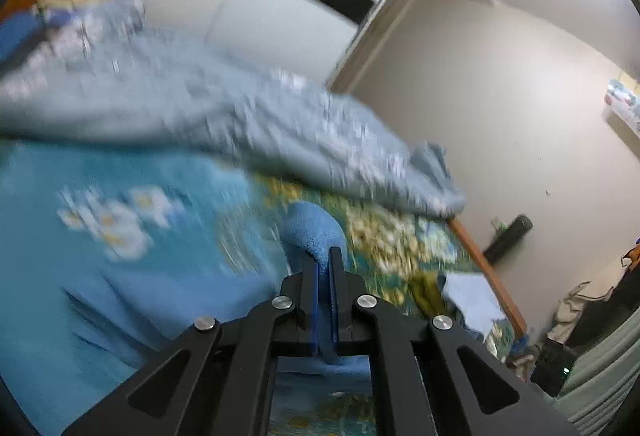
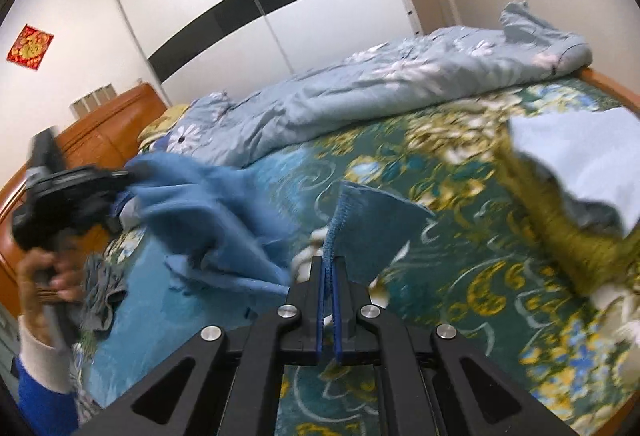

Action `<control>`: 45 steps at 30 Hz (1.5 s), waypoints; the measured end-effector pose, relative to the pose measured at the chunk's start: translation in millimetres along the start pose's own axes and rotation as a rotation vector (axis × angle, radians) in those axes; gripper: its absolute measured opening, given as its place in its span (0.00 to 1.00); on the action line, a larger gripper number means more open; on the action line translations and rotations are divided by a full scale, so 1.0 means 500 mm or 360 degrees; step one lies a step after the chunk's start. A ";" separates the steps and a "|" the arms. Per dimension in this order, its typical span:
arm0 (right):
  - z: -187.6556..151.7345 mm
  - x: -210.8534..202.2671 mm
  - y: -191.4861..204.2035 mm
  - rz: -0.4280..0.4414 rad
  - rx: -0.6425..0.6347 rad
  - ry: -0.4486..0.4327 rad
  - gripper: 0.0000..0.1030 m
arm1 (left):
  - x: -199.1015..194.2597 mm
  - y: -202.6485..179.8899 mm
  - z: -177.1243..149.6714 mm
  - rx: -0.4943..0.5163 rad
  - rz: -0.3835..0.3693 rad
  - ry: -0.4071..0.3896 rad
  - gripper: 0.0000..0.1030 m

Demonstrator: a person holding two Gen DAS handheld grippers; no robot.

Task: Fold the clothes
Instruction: 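Grasp the sweatshirt with the right gripper while the left gripper holds another edge, then hold the sweatshirt with both grippers and stretch it apart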

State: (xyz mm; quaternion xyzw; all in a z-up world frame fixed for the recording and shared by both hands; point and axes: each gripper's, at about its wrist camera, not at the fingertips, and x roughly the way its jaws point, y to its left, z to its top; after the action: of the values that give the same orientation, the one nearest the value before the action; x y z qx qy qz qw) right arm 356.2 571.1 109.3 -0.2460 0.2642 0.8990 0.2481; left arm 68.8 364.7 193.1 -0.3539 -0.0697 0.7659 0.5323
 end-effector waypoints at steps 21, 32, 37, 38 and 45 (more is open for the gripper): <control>-0.022 0.000 -0.159 -0.0427 0.0064 0.0126 0.03 | -0.183 0.358 -0.174 -0.0119 0.0487 0.0118 0.04; -0.100 0.043 -0.166 -0.0500 -0.0019 0.0325 0.04 | -0.172 0.435 -0.298 -0.0308 0.0437 0.0223 0.05; -0.087 0.026 -0.156 -0.0541 -0.0075 0.0311 0.07 | -0.166 0.443 -0.307 -0.0326 0.0401 0.0214 0.05; -0.084 0.024 -0.154 -0.0548 -0.0087 0.0314 0.07 | -0.167 0.446 -0.308 -0.0336 0.0386 0.0210 0.06; -0.058 -0.025 -0.137 -0.0648 -0.0155 0.0207 0.41 | -0.202 0.467 -0.300 -0.0408 0.0320 0.0141 0.38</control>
State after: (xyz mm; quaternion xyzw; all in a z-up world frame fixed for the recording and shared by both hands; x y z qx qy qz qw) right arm 413.9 600.2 70.8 -0.3634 0.1808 0.8242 0.3949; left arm 0.9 138.1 16.7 -0.4574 -0.1077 0.7838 0.4060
